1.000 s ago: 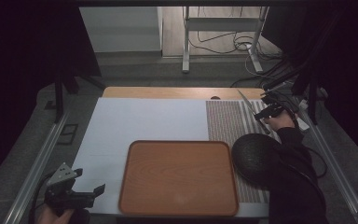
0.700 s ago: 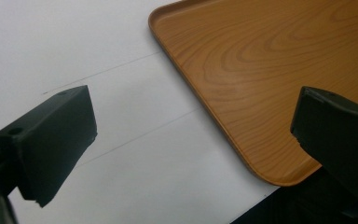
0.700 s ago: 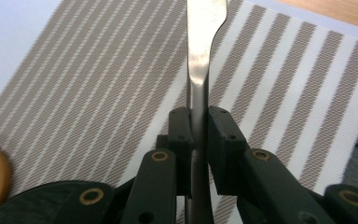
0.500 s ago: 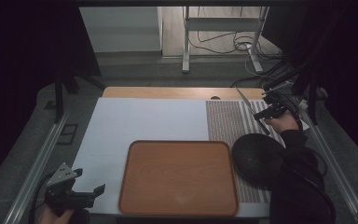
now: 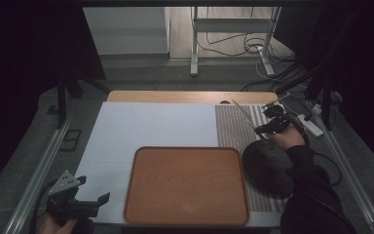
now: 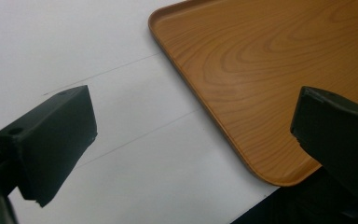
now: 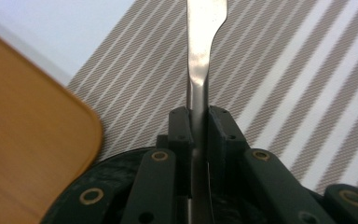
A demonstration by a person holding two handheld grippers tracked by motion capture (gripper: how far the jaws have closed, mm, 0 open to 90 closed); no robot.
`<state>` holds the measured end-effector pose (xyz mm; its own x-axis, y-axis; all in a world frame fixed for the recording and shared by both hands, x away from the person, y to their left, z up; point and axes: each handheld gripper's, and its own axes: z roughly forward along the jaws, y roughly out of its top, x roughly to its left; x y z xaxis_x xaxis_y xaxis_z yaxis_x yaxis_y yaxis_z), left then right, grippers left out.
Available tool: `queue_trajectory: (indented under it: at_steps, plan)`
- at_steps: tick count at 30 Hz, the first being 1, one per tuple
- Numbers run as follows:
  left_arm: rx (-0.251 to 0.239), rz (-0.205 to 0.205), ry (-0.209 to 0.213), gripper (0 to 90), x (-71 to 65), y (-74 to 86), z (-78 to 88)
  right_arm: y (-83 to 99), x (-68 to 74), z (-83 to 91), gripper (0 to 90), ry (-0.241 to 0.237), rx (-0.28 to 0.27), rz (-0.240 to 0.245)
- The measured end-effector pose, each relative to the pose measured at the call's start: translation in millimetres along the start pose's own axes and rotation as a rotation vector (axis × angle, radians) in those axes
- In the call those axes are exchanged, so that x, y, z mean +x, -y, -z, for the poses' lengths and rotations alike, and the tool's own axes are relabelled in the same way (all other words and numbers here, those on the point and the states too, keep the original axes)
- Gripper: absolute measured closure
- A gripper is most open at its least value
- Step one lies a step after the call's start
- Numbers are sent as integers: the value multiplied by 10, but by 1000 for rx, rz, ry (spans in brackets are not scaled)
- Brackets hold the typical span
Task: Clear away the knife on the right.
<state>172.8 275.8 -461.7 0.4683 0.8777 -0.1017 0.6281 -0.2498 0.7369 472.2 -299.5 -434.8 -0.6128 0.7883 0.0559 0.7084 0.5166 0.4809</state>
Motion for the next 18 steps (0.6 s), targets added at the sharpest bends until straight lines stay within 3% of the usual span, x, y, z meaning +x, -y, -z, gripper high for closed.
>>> queue_trajectory:
  at_steps: [18]
  plan:
    - [-5,3,2,5,4,4,6,173,728,-39,804,-82,46,149]
